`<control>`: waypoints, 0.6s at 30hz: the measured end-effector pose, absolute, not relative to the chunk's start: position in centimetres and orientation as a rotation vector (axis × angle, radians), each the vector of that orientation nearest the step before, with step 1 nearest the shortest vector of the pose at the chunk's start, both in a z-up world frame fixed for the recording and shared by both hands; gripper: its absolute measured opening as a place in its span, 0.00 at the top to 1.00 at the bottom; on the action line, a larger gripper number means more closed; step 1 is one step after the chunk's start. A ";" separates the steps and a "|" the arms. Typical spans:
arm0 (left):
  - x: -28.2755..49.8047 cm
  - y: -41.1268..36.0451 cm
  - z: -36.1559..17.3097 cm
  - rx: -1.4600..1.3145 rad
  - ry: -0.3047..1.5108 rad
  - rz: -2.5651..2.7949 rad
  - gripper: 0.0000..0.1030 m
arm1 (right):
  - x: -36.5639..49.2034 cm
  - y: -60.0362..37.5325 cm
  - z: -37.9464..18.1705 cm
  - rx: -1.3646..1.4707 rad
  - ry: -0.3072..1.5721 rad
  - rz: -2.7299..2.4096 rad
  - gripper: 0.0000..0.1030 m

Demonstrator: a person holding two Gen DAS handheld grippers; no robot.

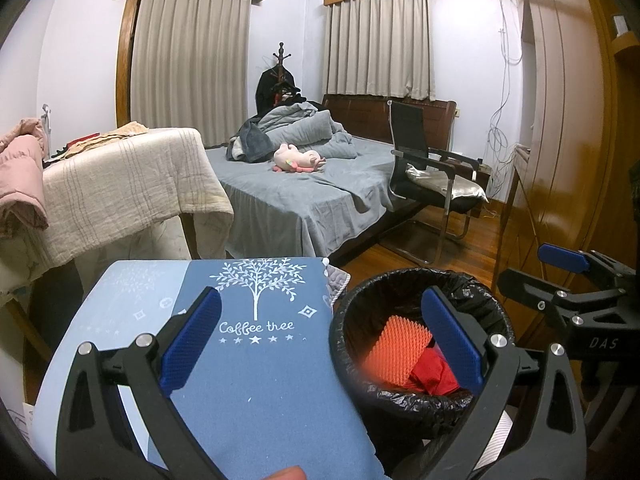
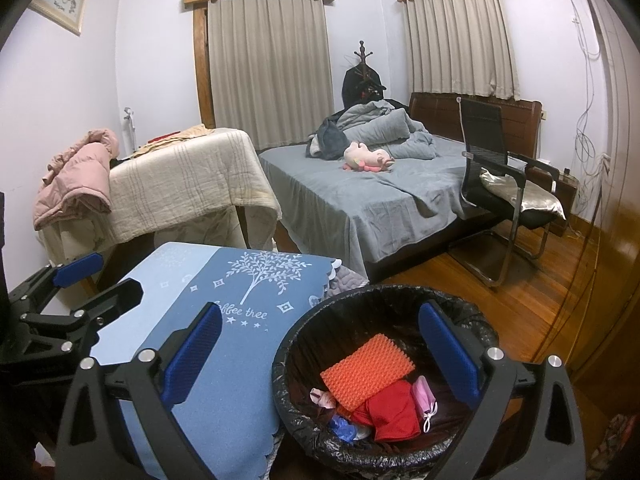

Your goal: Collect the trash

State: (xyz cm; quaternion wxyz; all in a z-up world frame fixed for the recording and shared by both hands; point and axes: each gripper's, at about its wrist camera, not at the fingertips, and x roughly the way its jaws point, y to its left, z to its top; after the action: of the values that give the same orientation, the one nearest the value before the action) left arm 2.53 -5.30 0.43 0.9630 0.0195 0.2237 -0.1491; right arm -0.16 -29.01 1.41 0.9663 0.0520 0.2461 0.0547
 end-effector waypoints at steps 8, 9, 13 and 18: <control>2.5 -5.3 0.4 0.040 0.455 -0.302 0.05 | -0.1 -29.0 1.4 0.105 0.499 0.110 0.06; 2.5 -5.3 0.4 0.040 0.454 -0.302 0.05 | -0.1 -28.9 1.5 0.105 0.499 0.110 0.06; 2.5 -5.3 0.4 0.040 0.456 -0.302 0.05 | -0.1 -29.0 1.5 0.105 0.498 0.110 0.06; 2.5 -5.3 0.4 0.040 0.456 -0.302 0.05 | -0.1 -29.0 1.5 0.105 0.499 0.110 0.06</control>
State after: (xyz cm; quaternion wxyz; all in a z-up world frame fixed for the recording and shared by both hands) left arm 2.55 -5.31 0.44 0.9627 0.0198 0.2251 -0.1491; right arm -0.12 -28.97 1.51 0.9661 0.0519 0.2468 0.0545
